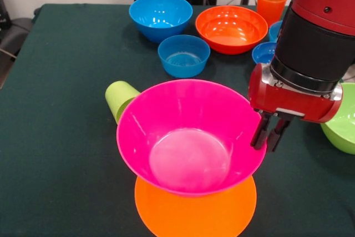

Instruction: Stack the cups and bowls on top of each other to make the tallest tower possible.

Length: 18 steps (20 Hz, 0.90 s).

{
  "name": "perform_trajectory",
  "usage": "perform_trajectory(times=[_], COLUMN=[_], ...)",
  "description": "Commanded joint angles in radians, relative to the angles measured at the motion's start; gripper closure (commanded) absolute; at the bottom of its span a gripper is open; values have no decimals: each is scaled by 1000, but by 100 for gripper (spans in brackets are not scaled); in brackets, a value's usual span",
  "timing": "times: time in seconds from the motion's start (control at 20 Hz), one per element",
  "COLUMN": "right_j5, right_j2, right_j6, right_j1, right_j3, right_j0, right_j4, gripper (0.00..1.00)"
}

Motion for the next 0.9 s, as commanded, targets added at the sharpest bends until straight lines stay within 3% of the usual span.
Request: perform_trajectory(times=[0.05,0.45,0.9], right_j5=[-72,-89,-141], right_j2=[76,57,64], right_j6=[160,166,147], right_j1=[66,77,52], right_j3=[38,38,112], right_j0=[28,40,41], right_j4=[11,21,39], gripper=[100,100,100])
